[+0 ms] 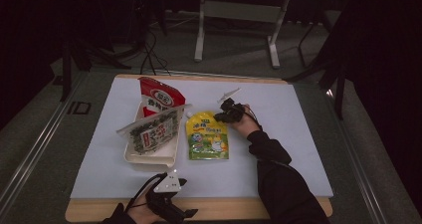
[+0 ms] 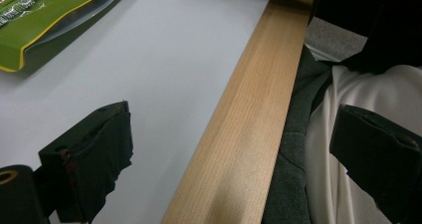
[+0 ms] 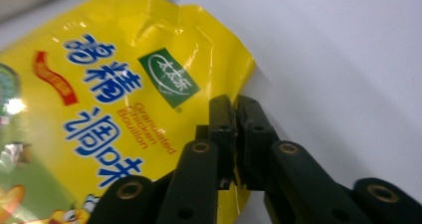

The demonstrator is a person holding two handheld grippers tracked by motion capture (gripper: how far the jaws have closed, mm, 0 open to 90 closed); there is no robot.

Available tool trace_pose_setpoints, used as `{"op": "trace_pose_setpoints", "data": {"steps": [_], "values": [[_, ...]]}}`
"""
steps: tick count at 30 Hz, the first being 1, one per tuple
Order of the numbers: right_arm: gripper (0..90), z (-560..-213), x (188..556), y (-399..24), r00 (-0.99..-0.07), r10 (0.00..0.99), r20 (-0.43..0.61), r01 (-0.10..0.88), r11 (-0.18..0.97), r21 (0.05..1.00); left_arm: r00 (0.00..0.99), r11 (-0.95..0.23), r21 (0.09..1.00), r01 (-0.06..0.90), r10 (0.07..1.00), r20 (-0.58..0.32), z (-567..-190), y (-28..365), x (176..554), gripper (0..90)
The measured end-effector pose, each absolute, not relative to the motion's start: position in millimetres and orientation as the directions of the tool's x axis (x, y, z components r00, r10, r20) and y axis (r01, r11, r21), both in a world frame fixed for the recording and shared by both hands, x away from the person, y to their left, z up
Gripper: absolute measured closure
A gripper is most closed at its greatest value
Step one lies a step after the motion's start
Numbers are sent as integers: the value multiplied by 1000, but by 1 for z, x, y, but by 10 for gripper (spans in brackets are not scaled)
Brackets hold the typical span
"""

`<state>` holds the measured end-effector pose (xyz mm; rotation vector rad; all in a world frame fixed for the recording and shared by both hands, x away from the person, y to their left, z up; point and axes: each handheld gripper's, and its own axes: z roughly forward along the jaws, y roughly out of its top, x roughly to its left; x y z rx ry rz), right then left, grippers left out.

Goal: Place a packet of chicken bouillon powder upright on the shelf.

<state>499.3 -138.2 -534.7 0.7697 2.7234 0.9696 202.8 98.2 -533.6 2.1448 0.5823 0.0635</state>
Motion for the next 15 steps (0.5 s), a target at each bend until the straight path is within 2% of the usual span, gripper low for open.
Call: {"op": "trace_pose_setpoints", "data": {"steps": [15], "values": [[900,-498,476,-153,-872,489,6,361,637,681,882,-479,786,390,439,-170,-531,98,204,45]]}}
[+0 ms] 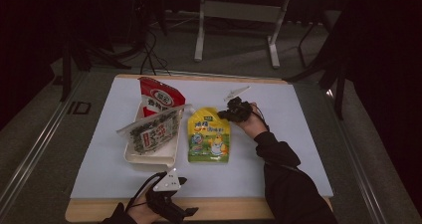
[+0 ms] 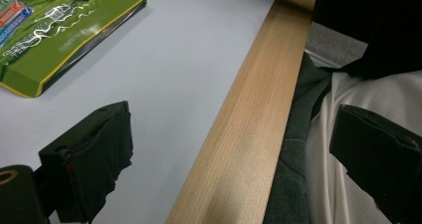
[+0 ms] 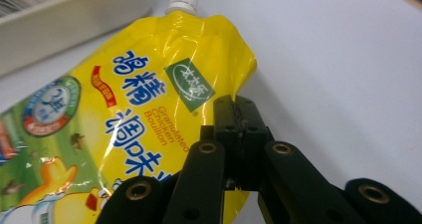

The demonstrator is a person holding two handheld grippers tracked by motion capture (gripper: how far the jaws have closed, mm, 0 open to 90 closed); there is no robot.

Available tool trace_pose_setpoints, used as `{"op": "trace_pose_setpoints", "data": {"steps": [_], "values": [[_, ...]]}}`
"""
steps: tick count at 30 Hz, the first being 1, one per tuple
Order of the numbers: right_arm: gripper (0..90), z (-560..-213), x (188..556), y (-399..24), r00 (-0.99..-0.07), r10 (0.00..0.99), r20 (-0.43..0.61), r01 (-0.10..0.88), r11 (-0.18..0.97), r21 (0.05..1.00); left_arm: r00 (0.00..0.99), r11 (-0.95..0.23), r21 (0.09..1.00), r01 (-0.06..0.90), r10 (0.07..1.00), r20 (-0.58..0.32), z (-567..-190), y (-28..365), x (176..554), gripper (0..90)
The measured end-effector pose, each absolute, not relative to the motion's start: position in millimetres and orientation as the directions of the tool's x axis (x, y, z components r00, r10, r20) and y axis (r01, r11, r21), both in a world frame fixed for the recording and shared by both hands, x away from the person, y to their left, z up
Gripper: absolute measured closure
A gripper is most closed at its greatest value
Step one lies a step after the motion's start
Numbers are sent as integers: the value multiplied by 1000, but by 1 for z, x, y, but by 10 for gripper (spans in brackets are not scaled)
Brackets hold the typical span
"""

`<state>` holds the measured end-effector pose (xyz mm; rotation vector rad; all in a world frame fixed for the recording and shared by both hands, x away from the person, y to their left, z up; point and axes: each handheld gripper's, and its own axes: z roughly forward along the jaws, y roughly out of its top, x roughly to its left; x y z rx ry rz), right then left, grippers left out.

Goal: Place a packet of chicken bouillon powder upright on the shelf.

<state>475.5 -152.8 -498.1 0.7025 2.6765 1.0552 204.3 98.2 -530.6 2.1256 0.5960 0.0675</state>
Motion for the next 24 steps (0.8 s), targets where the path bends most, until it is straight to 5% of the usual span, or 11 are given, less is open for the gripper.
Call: {"op": "trace_pose_setpoints", "data": {"steps": [24], "values": [[900,-427,396,-174,-936,341,-90,143,600,787,888,-440,827,351,437,-144,-518,95,203,55]]}}
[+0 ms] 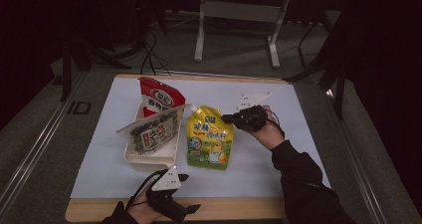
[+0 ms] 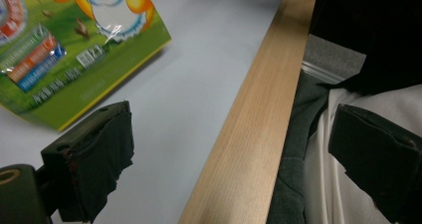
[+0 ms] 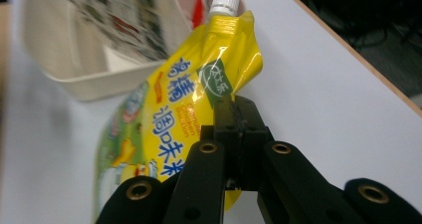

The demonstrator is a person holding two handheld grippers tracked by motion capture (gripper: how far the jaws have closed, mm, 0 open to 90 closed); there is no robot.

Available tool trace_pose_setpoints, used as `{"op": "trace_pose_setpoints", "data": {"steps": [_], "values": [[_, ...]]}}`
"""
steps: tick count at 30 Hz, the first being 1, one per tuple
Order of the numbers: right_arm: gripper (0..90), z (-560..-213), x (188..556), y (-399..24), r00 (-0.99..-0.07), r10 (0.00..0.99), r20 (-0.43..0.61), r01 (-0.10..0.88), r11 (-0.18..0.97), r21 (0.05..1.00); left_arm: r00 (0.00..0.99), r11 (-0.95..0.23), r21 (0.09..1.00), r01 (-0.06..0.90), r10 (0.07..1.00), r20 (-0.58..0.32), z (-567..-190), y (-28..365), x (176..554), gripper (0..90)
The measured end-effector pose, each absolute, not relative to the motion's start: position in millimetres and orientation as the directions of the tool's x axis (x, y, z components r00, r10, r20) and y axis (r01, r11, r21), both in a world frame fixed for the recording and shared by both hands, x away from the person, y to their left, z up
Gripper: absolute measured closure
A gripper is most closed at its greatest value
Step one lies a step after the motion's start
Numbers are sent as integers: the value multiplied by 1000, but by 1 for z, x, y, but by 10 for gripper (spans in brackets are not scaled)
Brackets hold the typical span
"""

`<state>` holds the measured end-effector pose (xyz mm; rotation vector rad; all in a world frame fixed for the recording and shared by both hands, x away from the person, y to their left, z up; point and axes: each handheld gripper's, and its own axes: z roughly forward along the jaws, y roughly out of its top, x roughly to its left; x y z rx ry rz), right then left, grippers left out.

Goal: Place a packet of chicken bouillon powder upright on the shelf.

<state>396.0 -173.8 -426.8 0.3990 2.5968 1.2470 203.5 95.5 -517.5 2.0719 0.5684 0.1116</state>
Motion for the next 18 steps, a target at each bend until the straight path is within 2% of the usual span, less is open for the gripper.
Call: {"op": "trace_pose_setpoints", "data": {"steps": [9,18], "values": [[900,-417,366,-181,-949,294,-111,86,583,808,870,-423,839,344,479,-115,-505,95,207,58],[900,-411,334,-184,-964,231,-133,25,577,816,803,-381,855,351,593,-65,-482,102,222,59]]}}
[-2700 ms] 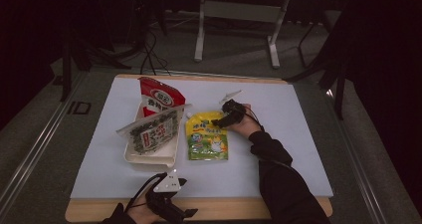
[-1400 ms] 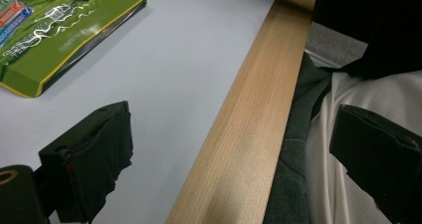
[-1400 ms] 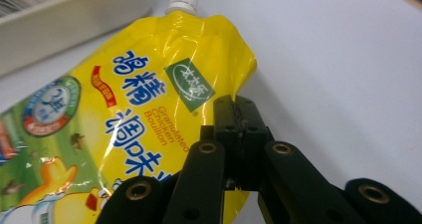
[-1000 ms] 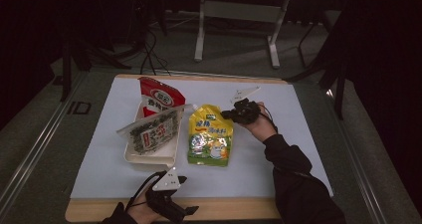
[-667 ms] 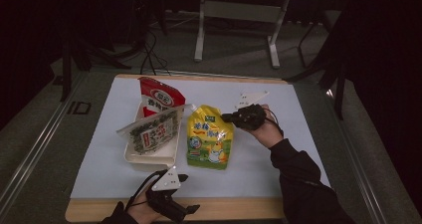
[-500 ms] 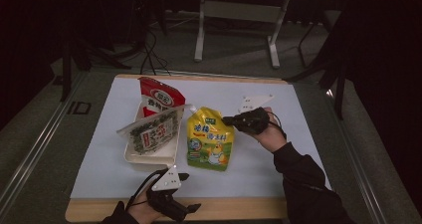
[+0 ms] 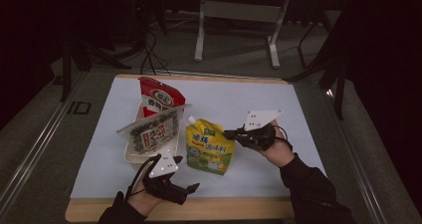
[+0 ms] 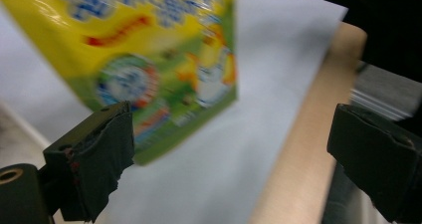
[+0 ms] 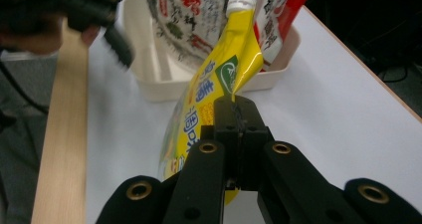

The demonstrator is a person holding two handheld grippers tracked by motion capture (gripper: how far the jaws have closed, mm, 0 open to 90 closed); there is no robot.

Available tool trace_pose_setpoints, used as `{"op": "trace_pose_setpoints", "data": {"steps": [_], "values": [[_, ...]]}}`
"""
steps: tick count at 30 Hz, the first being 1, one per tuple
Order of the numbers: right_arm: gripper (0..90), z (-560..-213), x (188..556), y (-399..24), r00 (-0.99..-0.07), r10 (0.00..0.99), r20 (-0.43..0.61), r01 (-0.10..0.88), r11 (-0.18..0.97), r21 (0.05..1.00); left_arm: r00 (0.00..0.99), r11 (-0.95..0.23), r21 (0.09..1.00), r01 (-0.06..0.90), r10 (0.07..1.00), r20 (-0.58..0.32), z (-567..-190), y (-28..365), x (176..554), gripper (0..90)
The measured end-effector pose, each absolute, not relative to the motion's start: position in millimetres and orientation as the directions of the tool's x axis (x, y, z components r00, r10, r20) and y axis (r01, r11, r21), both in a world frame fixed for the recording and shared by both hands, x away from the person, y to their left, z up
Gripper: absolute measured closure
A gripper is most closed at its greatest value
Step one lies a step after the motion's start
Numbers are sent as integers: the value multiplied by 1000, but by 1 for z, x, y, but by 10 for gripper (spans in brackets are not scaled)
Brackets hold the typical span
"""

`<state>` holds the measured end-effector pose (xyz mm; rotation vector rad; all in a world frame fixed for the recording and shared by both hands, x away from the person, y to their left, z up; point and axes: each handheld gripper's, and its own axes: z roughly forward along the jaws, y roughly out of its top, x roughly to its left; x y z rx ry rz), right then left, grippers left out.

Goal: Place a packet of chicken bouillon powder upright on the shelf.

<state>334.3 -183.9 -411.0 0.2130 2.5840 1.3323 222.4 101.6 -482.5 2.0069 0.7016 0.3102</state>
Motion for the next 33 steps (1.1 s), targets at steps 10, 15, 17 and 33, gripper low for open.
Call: {"op": "trace_pose_setpoints", "data": {"steps": [10,15,17,33], "values": [[900,-408,313,-183,-971,181,-157,-23,582,813,781,-384,880,281,624,23,-456,109,244,79],[900,-408,312,-183,-971,177,-160,-28,582,813,771,-386,884,262,635,49,-450,108,262,123],[900,-408,313,-184,-970,180,-162,-28,582,813,765,-397,877,271,642,54,-452,106,269,153],[900,-409,319,-185,-969,189,-157,-17,585,811,777,-404,869,285,628,38,-456,108,291,599]]}}
